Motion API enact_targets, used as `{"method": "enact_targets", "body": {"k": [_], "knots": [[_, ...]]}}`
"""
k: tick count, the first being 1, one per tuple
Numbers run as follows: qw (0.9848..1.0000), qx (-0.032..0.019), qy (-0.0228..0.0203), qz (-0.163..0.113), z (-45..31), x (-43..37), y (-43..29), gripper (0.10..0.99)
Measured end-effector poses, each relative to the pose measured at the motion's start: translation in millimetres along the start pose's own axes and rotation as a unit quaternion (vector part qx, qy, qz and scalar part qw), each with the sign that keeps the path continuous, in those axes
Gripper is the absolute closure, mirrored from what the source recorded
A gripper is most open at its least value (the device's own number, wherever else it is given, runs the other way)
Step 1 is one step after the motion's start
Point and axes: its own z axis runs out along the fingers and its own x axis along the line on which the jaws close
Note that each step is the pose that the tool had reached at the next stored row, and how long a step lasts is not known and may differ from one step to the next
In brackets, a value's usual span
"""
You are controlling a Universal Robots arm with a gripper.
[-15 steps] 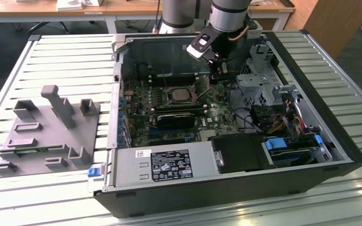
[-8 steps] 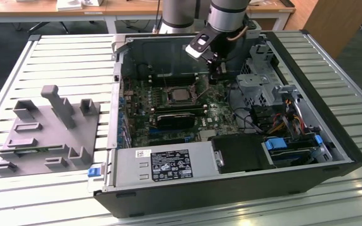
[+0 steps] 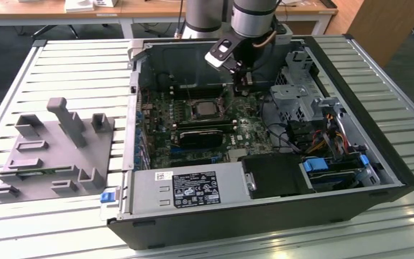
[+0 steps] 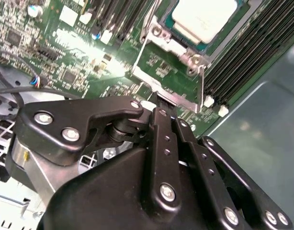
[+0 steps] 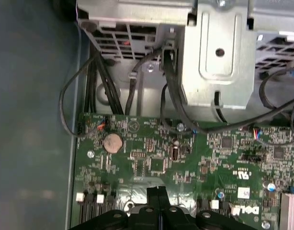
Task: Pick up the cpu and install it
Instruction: 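Close the cpu cover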
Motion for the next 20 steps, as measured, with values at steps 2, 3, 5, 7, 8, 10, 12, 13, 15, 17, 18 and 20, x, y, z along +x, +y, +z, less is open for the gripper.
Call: {"method": "enact_targets", "body": {"k": [2,3,5,7,8,10,12,13,15,17,18,20], "knots": [[1.0000,0.0000,0.0000,0.000,0.2,0.0,-4.0,0.980],[1.0000,0.0000,0.0000,0.000,0.3,0.0,-5.6,0.980],[1.0000,0.0000,0.0000,0.000,0.7,0.2,-7.7,0.980],[1.0000,0.0000,-0.0001,0.000,1.0,0.3,-9.9,0.980],[1.0000,0.0000,-0.0001,0.000,1.2,0.3,-10.8,0.980],[1.0000,0.0000,0.0000,0.000,1.7,0.4,-12.3,0.980],[1.0000,0.0000,-0.0001,0.000,2.0,0.4,-13.7,0.980],[1.0000,0.0000,-0.0001,0.000,2.2,0.4,-14.4,0.980],[1.0000,0.0000,0.0000,0.000,2.7,0.5,-15.5,0.980],[1.0000,0.0000,0.0000,0.000,3.1,0.6,-16.5,0.980],[1.0000,0.0000,0.0000,0.000,3.3,0.6,-17.0,0.980],[1.0000,0.0000,0.0000,0.000,3.8,0.6,-18.0,0.980]]}}
